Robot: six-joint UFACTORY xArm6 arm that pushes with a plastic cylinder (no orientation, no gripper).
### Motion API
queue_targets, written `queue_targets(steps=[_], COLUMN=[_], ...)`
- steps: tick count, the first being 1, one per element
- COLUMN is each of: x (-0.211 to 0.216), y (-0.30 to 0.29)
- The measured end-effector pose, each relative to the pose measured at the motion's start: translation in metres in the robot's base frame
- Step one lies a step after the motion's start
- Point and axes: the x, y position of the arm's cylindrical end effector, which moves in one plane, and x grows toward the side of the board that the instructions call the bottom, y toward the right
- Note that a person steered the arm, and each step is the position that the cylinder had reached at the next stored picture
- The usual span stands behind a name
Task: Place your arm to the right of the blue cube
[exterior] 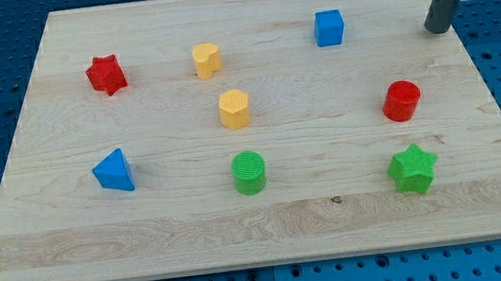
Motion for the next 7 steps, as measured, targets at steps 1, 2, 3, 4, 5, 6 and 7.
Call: queue_targets(steps=[1,2,3,4,5,6,7], x=[0.0,0.0,0.0,0.0,0.002,0.002,0.002], y=[-0.007,-0.007,-0.009,-0.017,-0.032,-0.051,-0.063])
